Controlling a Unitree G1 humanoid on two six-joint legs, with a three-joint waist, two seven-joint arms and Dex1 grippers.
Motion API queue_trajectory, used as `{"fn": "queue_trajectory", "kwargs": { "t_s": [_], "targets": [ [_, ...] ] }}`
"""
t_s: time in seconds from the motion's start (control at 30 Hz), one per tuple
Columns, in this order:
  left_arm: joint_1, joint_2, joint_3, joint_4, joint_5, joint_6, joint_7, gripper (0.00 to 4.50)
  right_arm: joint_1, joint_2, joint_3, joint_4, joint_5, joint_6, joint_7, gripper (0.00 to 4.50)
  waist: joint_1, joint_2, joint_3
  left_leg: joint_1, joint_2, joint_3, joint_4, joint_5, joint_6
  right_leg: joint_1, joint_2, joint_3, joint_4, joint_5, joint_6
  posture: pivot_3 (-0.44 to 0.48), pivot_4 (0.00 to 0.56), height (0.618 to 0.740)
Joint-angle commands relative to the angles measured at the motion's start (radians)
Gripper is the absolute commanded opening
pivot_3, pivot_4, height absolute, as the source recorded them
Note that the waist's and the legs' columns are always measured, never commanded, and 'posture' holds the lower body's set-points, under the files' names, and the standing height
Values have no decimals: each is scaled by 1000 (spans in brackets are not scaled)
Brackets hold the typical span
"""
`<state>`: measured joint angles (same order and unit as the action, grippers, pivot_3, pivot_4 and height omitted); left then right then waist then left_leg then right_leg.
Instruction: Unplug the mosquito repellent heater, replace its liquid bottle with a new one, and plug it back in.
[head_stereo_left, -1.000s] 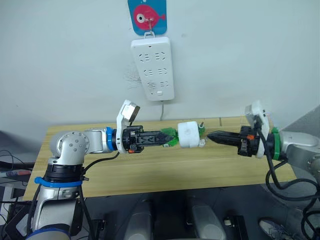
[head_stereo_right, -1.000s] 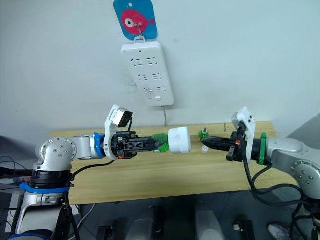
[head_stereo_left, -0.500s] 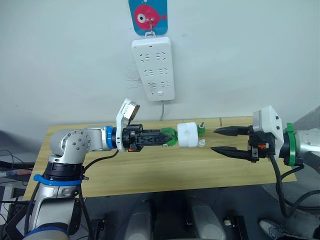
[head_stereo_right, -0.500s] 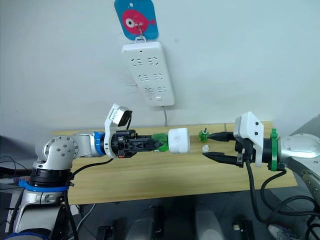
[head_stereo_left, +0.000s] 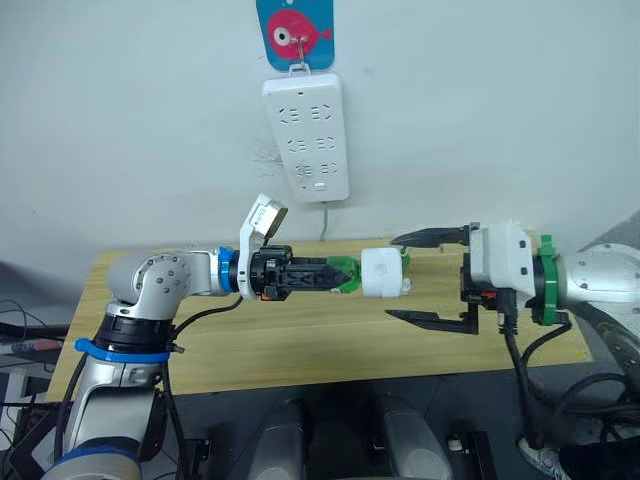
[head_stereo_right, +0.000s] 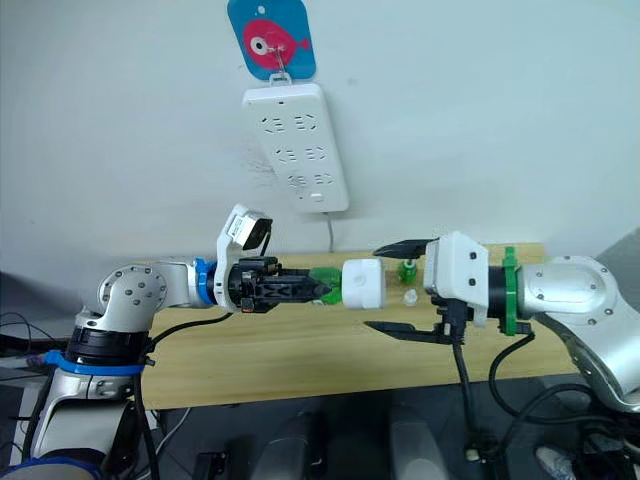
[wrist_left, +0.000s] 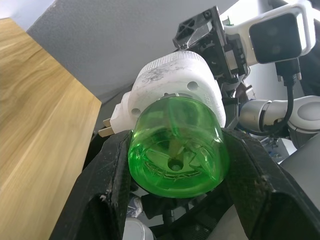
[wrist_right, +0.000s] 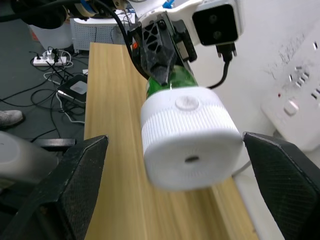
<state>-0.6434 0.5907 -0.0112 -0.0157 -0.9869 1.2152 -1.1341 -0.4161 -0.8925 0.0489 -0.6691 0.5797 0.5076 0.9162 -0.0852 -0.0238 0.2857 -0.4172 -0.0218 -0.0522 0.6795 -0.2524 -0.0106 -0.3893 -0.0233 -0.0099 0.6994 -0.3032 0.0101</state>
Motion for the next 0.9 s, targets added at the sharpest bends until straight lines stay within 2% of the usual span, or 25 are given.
{"fn": "queue_trajectory", "kwargs": {
  "t_s": [0.03,0.3,0.4,0.5,0.8,0.9],
  "targets": [
    [-17,1,4,-15,-8,-9,-24,2338,-30,16,21,0,-35,-20,1,4500,0,0,0,0,0,0,0,0,0,0,0,0,0,0,0,-195,221,740],
    [-16,4,3,-23,-7,-9,-37,2338,-50,59,64,29,-76,-23,20,4500,1,0,0,0,0,0,0,0,-1,0,0,0,0,0,0,-188,222,740],
    [-14,7,3,-25,-7,-11,-44,2338,-53,71,63,37,-79,-22,25,3936,1,0,0,0,0,0,0,0,0,0,0,0,0,0,0,-185,224,740],
    [-13,8,3,-25,-8,-13,-49,2337,-55,85,60,45,-89,-28,30,3004,1,0,0,0,0,0,0,0,0,0,0,0,0,0,0,-185,224,740],
    [-1,28,-15,-34,13,-41,-83,2337,-52,114,43,49,-95,-27,22,2982,1,0,0,0,0,-1,0,0,0,0,0,0,0,0,0,-188,224,740],
    [7,50,-46,-46,85,-127,-109,3301,-52,117,36,50,-93,-22,22,2982,1,0,0,0,0,0,0,0,0,0,0,0,0,0,0,-187,224,740]
  ]
}}
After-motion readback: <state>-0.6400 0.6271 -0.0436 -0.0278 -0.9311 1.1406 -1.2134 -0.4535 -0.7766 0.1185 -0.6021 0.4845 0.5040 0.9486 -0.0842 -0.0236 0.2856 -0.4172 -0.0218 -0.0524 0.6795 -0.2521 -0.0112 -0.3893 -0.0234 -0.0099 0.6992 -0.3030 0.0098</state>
